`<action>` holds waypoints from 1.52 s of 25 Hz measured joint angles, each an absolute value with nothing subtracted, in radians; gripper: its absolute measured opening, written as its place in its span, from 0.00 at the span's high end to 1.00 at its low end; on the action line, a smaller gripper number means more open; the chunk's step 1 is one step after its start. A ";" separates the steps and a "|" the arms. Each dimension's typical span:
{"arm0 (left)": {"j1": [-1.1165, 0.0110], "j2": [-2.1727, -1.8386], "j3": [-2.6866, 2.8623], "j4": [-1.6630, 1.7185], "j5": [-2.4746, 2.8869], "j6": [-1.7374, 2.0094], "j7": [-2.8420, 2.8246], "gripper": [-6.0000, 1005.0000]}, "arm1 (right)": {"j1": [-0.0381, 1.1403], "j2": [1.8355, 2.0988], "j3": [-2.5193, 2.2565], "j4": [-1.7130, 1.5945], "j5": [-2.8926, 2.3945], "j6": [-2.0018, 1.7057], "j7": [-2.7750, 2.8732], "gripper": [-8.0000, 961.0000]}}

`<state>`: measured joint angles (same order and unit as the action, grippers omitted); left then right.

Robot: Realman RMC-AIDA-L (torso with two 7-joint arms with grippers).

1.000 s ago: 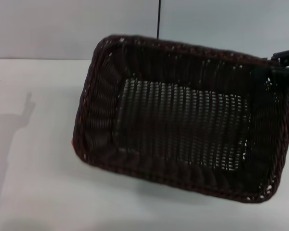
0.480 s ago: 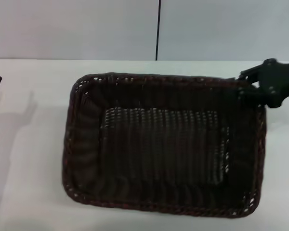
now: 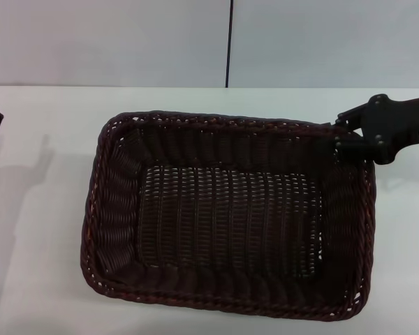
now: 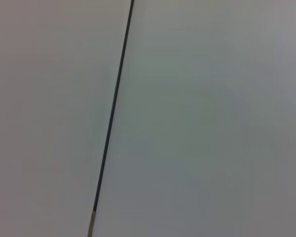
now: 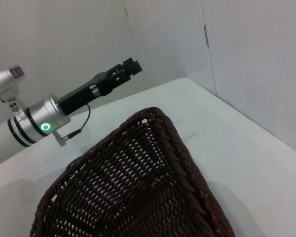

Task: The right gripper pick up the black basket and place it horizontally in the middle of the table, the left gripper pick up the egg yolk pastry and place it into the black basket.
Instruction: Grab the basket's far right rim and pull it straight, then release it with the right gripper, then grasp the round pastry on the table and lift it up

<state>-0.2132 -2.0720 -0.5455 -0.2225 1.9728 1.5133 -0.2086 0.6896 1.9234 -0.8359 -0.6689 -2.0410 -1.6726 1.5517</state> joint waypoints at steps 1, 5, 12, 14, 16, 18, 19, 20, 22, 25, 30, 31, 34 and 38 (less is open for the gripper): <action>-0.213 -2.072 -0.546 -0.222 1.973 1.513 -0.209 0.17 | 0.690 1.924 -0.836 -0.669 -2.041 -1.668 1.552 0.69; -0.213 -2.072 -0.540 -0.223 1.973 1.514 -0.209 0.17 | 0.697 1.924 -0.835 -0.668 -2.042 -1.633 1.552 0.68; -0.211 -2.072 -0.533 -0.231 1.973 1.513 -0.209 0.17 | 0.711 1.925 -0.829 -0.663 -2.042 -1.576 1.556 0.66; -0.210 -2.072 -0.531 -0.232 1.973 1.512 -0.209 0.17 | 0.714 1.926 -0.822 -0.663 -2.033 -1.546 1.553 0.66; -0.210 -2.072 -0.530 -0.233 1.973 1.511 -0.209 0.17 | 0.714 1.928 -0.817 -0.663 -2.031 -1.532 1.551 0.61; -0.209 -2.072 -0.530 -0.233 1.973 1.510 -0.209 0.17 | 0.712 1.939 -0.794 -0.668 -2.023 -1.499 1.541 0.57; -0.208 -2.072 -0.530 -0.233 1.973 1.510 -0.209 0.17 | 0.703 1.954 -0.756 -0.672 -1.998 -1.469 1.505 0.55; -0.207 -2.072 -0.529 -0.233 1.973 1.510 -0.209 0.17 | 0.696 1.962 -0.735 -0.672 -1.979 -1.456 1.479 0.55; -0.205 -2.070 -0.527 -0.233 1.973 1.509 -0.209 0.17 | 0.672 1.981 -0.701 -0.672 -1.921 -1.430 1.427 0.55; -0.204 -2.065 -0.509 -0.223 1.973 1.514 -0.232 0.17 | 0.620 2.019 -0.671 -0.670 -1.813 -1.384 1.340 0.55; -0.213 -2.059 -0.441 -0.134 1.973 1.558 -0.366 0.17 | 0.512 2.068 -0.630 -0.618 -1.603 -1.339 1.186 0.55; -0.219 -2.058 -0.418 -0.090 1.973 1.576 -0.409 0.17 | 0.486 2.073 -0.622 -0.587 -1.540 -1.335 1.144 0.55; -0.230 -2.056 -0.340 0.017 1.973 1.622 -0.522 0.17 | 0.399 2.073 -0.607 -0.448 -1.292 -1.336 0.995 0.55; -0.237 -2.053 -0.187 0.168 1.973 1.661 -0.662 0.17 | 0.341 2.073 -0.588 -0.399 -1.179 -1.338 0.935 0.55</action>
